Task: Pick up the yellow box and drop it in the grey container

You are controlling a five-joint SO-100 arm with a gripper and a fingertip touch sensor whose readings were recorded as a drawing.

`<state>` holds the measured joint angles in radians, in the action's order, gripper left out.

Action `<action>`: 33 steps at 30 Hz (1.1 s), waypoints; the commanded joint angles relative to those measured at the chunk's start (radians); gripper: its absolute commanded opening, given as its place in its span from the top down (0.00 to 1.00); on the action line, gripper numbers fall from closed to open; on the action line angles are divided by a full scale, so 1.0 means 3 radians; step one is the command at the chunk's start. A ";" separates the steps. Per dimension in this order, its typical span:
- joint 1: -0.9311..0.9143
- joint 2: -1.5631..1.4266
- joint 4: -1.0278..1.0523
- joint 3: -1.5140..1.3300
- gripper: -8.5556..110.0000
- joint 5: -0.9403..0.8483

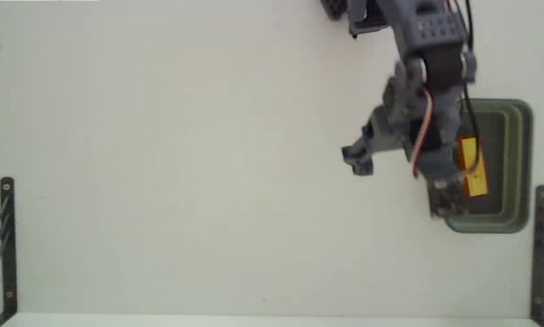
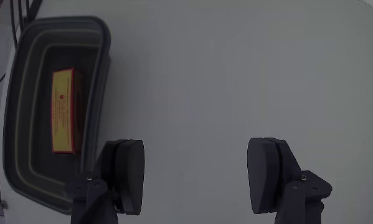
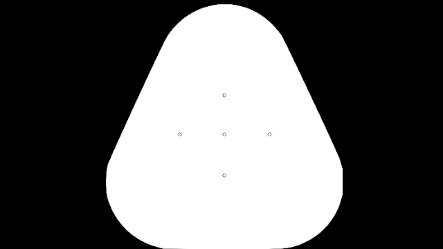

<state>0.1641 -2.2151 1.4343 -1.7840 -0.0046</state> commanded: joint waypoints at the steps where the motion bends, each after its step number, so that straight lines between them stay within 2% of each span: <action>1: -0.0098 -0.0296 -0.0016 -0.0134 0.00 0.0015; 17: -0.0471 -0.0784 -0.0013 -0.0619 0.00 0.0015; 33: -0.0547 -0.0884 -0.0013 -0.0718 0.00 0.0015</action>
<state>0.0092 -2.4452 1.4343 -1.9957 -0.0031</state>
